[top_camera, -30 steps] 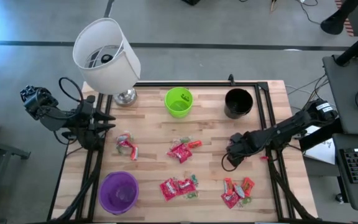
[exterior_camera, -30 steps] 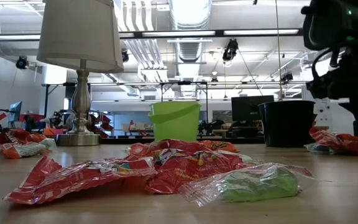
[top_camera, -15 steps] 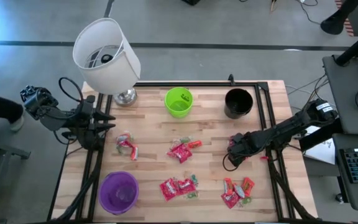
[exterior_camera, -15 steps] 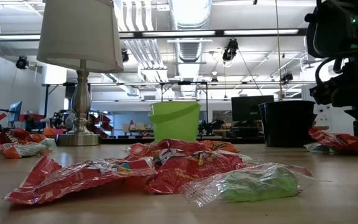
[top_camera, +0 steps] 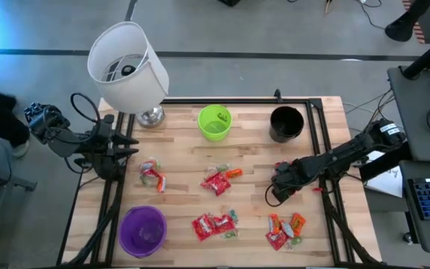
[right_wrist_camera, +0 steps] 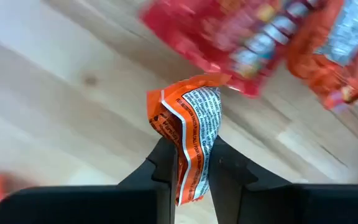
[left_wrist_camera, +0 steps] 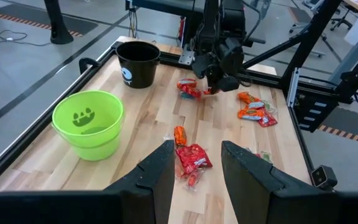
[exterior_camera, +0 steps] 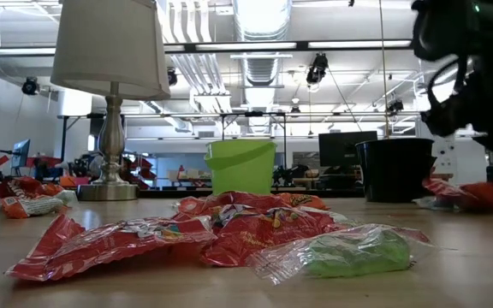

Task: Sort candy
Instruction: Put the orange candy into the black bucket

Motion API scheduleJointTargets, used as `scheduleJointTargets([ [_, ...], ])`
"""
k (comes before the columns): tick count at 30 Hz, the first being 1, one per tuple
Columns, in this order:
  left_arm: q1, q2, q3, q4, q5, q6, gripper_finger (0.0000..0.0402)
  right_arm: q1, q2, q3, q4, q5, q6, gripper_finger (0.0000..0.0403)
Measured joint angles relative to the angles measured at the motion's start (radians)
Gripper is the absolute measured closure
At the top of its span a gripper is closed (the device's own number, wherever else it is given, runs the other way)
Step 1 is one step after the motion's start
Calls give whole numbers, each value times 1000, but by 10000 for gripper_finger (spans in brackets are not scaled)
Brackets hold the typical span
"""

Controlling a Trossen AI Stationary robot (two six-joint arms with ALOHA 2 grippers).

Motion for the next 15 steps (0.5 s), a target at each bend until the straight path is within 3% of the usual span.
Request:
scheduleJointTargets([
  [7,0,0,0,-1,17,0,287,2,-5,134,-2,18,-1,349],
  [15,0,3,0,-54,44,0,287,-3,-5,293,-53,186,-1,349],
])
